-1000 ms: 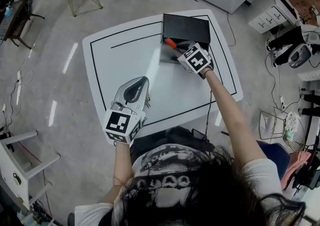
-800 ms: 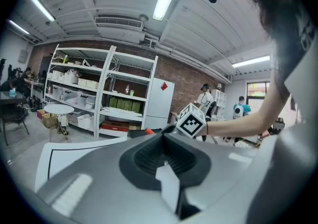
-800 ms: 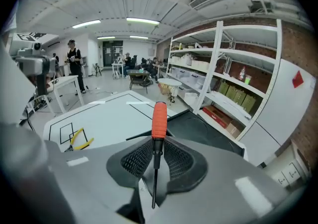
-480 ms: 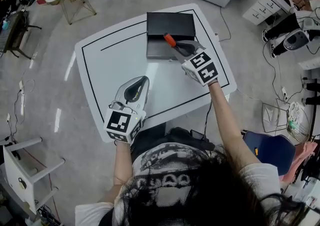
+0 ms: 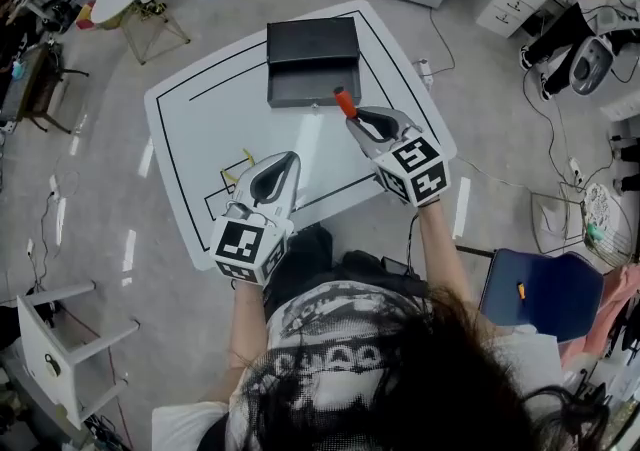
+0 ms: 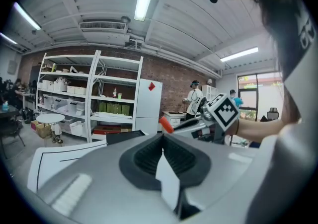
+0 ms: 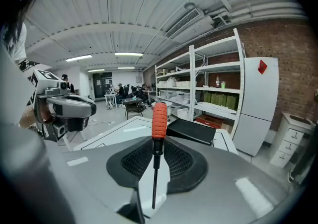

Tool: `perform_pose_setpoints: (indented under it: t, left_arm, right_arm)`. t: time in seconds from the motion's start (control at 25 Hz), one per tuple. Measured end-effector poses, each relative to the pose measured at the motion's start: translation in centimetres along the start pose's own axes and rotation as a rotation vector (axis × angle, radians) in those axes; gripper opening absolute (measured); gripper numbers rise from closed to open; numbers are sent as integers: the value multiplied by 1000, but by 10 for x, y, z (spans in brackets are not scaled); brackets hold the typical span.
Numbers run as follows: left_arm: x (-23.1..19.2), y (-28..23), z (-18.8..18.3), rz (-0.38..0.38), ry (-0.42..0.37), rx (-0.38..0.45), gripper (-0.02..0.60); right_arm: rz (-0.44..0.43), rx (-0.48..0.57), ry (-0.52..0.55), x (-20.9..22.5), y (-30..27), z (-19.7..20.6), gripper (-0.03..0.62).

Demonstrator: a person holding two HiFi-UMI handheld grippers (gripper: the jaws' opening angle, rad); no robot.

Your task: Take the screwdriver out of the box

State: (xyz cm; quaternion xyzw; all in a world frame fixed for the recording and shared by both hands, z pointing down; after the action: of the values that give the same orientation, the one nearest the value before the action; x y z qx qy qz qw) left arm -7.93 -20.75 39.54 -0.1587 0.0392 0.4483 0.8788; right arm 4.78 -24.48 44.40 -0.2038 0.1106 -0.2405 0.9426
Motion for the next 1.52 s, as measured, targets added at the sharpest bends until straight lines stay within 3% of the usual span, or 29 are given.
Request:
perform_pose_setpoints:
  t: [0.28, 0.8, 1.52]
  left_arm:
    - [67, 15, 14, -4, -27, 3, 0]
    - [170, 60, 55, -30, -43, -20, 0]
    - [174, 82, 52, -46, -61, -37, 0]
  right_arm:
    - [-6, 22, -100, -36, 79, 45, 79]
    - [-49, 54, -132, -93, 180, 93, 80]
    - [-54, 77, -179, -117, 197, 91, 80]
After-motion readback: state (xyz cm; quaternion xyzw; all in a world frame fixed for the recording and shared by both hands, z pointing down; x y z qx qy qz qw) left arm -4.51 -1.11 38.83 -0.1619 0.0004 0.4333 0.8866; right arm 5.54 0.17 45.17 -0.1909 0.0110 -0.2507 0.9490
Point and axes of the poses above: the fingertips, and each gripper's own axes: y backward along the fingers, x to its right, z out of its underside, the point moved 1 cm from there along y, backward along the fingers, and after that the axes turned 8 degrees about y, right-handed, at the moved point
